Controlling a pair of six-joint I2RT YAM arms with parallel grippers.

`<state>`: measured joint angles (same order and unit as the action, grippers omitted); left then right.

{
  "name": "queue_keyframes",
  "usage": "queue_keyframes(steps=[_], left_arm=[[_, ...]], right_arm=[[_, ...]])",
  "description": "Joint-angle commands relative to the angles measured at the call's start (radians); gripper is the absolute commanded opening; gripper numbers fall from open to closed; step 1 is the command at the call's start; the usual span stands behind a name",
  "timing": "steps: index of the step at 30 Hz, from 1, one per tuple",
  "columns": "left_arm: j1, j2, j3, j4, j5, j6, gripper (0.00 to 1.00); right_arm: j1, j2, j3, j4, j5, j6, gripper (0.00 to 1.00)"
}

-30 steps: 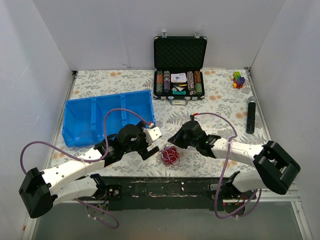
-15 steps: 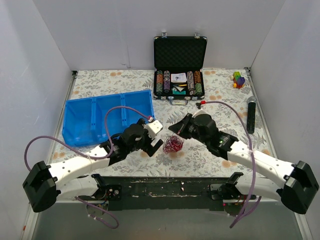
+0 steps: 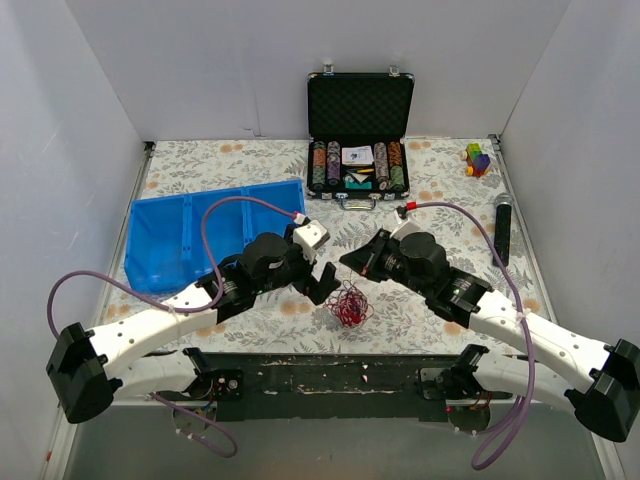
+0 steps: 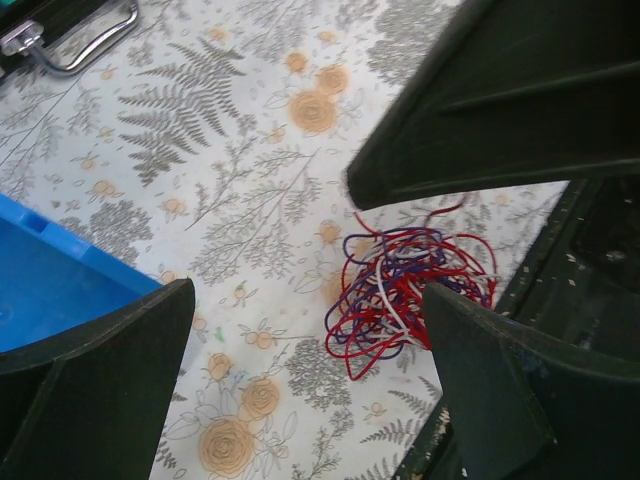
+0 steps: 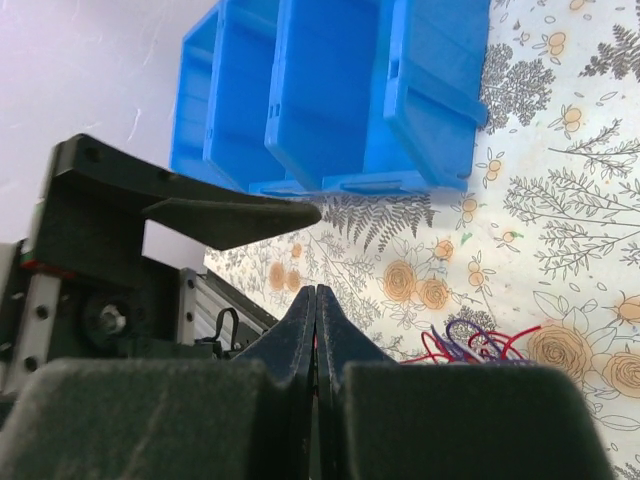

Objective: Untangle the cables

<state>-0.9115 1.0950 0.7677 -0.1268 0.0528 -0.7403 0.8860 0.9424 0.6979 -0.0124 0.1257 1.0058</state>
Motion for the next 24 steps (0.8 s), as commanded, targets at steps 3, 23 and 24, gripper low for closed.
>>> queue_keyframes(steps=[3,23,24], left_arm=[[-0.004,-0.057,-0.001,0.032,0.309,0.015,0.98],[-0.006,-0.001,-0.051,0.227,0.143,-0.019,0.97],[-0.004,-0.001,-0.048,0.225,0.174,-0.022,0.93]], right_arm=[[0.007,0.016,0.035,0.069,-0.051,0.007,0.01],[0.019,0.045,0.107,0.149,-0.164,0.086,0.01],[0.021,0.047,0.106,0.152,-0.167,0.086,0.01]])
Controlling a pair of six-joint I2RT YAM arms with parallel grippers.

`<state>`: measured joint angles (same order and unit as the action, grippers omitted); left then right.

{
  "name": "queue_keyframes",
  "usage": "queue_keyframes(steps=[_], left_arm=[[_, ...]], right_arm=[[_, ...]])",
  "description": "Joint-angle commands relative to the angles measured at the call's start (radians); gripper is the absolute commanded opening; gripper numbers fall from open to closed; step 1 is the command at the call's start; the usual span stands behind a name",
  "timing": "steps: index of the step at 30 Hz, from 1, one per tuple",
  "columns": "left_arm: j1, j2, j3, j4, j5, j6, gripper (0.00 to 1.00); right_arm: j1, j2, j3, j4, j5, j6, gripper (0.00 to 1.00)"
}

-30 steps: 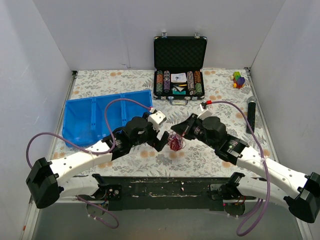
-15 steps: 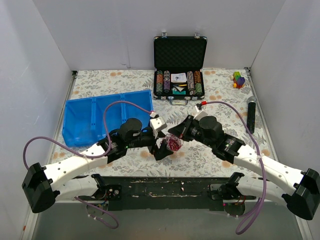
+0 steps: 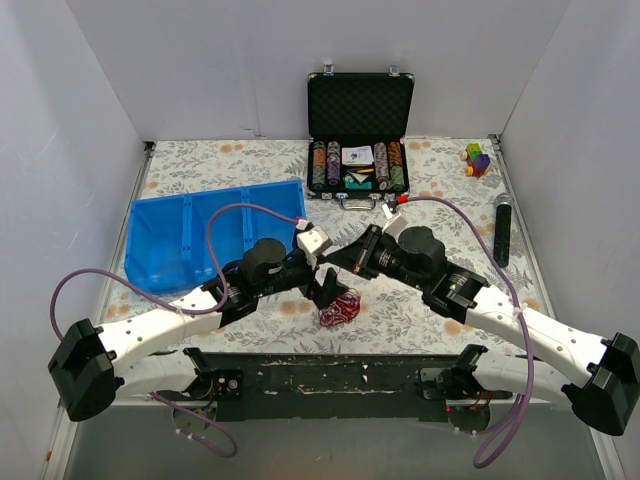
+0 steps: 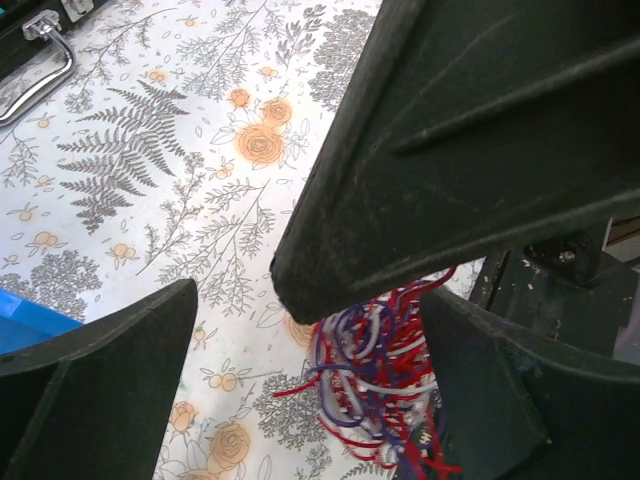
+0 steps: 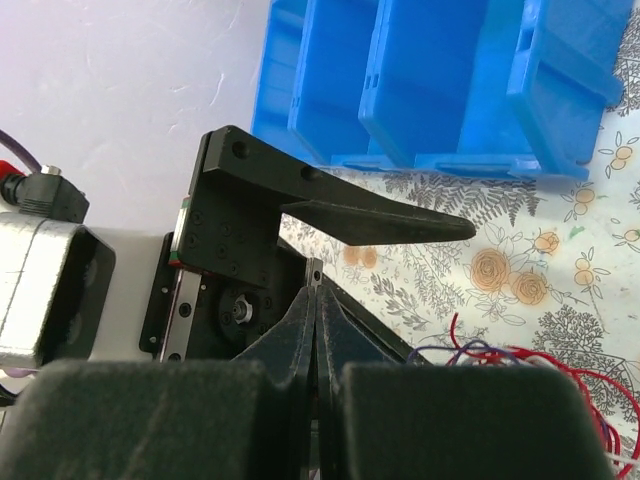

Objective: Untangle the cables

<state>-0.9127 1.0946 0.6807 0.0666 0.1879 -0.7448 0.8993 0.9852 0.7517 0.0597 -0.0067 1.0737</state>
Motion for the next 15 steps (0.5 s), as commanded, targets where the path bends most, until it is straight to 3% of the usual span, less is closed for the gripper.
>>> queue_keyframes(steps=[1,5,8,15], left_arm=[[-0.003,0.001,0.039,0.030,0.068,-0.021,0.86],[0.003,0.004,0.048,0.006,0.220,-0.018,0.42],[0.015,0.001,0.051,-0.013,0.294,-0.013,0.00],[0.064,-0.015,0.091,-0.017,0.280,-0.008,0.00]], right_arm=[[0.009,0.004,0.052,0.080,-0.035,0.019,0.01],[0.009,-0.008,0.044,0.083,-0.024,0.020,0.01],[0.009,-0.011,0.041,0.086,-0.022,0.020,0.01],[0.009,0.001,0.018,0.085,-0.016,0.015,0.03]])
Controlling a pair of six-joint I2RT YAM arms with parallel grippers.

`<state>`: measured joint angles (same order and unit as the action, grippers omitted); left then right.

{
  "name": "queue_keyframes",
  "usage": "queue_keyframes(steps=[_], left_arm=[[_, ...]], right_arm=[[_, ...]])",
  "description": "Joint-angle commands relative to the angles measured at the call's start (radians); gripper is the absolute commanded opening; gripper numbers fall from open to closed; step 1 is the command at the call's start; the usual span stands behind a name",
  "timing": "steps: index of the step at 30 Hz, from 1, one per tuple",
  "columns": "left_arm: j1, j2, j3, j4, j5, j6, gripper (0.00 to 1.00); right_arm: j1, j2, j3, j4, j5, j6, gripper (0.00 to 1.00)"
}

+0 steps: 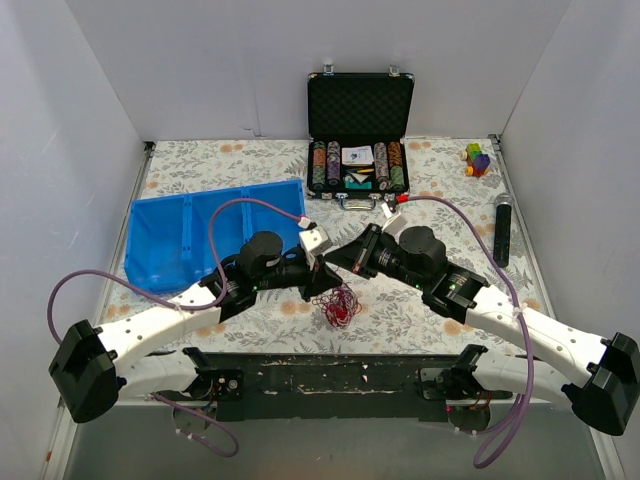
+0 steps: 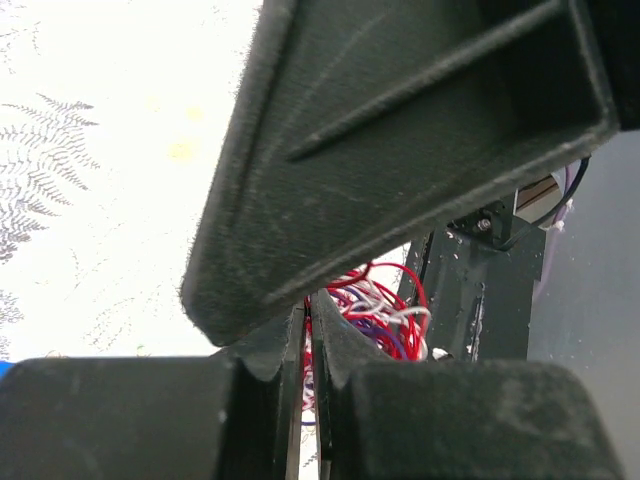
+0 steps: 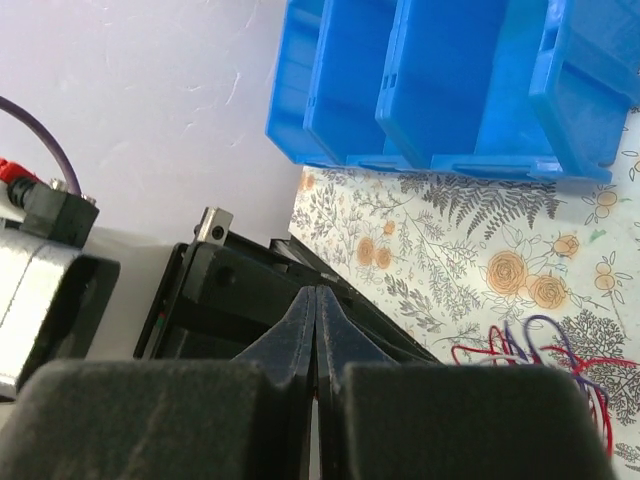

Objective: Untangle the cables

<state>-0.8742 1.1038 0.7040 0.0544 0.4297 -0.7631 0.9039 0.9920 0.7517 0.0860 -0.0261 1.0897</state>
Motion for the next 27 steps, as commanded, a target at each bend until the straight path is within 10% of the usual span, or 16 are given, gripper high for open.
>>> queue_keyframes(steps=[1,10,27], left_arm=[[0.030,-0.028,0.077,-0.013,0.046,0.016,0.00],[0.078,-0.085,0.054,-0.048,0.106,0.027,0.00],[0.133,-0.102,0.088,-0.088,0.184,0.030,0.00]], right_arm=[[0.004,-0.009,0.011,0.051,0.011,-0.007,0.07],[-0.025,-0.173,-0.115,-0.057,0.101,-0.160,0.85],[-0.051,-0.164,-0.380,0.366,-0.126,-0.246,0.81]])
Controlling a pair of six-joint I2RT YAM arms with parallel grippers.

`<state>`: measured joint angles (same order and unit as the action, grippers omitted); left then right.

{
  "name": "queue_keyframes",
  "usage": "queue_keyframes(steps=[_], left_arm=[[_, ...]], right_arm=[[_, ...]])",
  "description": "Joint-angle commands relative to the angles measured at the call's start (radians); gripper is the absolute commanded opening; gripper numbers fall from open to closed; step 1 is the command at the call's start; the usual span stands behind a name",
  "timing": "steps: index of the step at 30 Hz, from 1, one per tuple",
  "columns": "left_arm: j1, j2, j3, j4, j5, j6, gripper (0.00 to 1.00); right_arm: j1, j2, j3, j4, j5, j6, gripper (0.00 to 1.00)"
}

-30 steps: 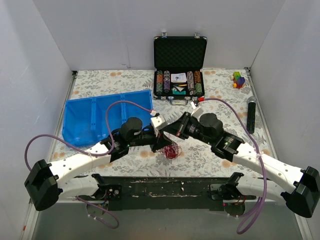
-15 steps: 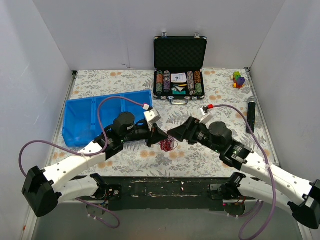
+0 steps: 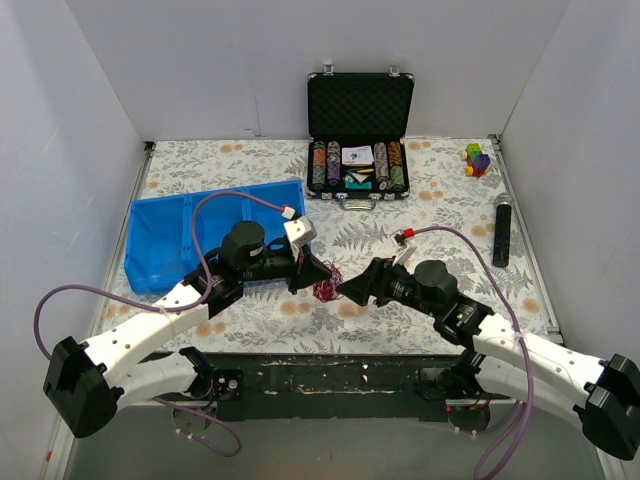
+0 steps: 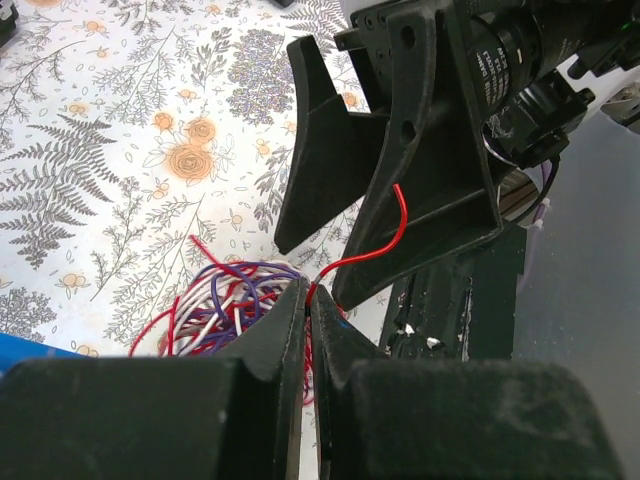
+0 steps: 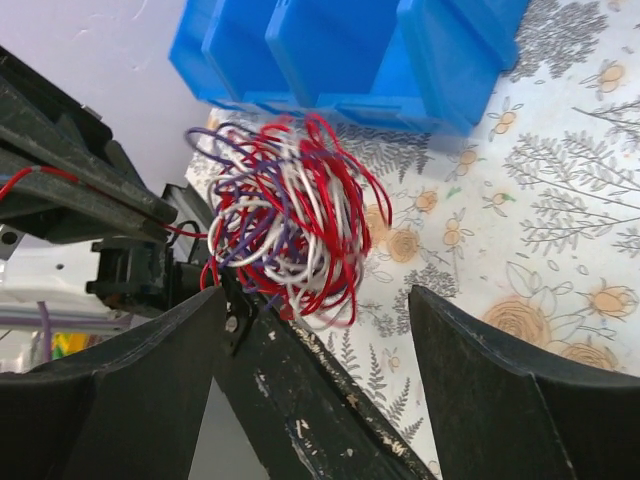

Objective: Untangle the cables

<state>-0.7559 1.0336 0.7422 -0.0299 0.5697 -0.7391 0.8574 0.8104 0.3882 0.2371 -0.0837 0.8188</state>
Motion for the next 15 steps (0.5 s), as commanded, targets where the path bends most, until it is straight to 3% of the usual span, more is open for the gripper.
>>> queue_keyframes(steps=[1,9,12,14,15], left_arm=[[0.016,-0.032,0.054,-0.005,0.042,0.006,0.00],[0.027,-0.026,0.066,-0.008,0.087,-0.006,0.00],[0.032,-0.026,0.069,-0.008,0.104,-0.011,0.00],[0.038,-0.024,0.078,-0.008,0.104,-0.010,0.00],[0.043,-0.024,0.086,-0.008,0.105,-0.006,0.00]], right_arm=[[-0.004,0.036,-0.021,0.250,-0.079,0.035,0.79],[-0.004,0.122,-0.020,0.406,-0.106,0.085,0.69],[-0.004,0.147,-0.021,0.445,-0.120,0.109,0.52],[-0.004,0.160,-0.023,0.456,-0.129,0.123,0.29],[-0.004,0.161,-0.026,0.456,-0.129,0.128,0.23]])
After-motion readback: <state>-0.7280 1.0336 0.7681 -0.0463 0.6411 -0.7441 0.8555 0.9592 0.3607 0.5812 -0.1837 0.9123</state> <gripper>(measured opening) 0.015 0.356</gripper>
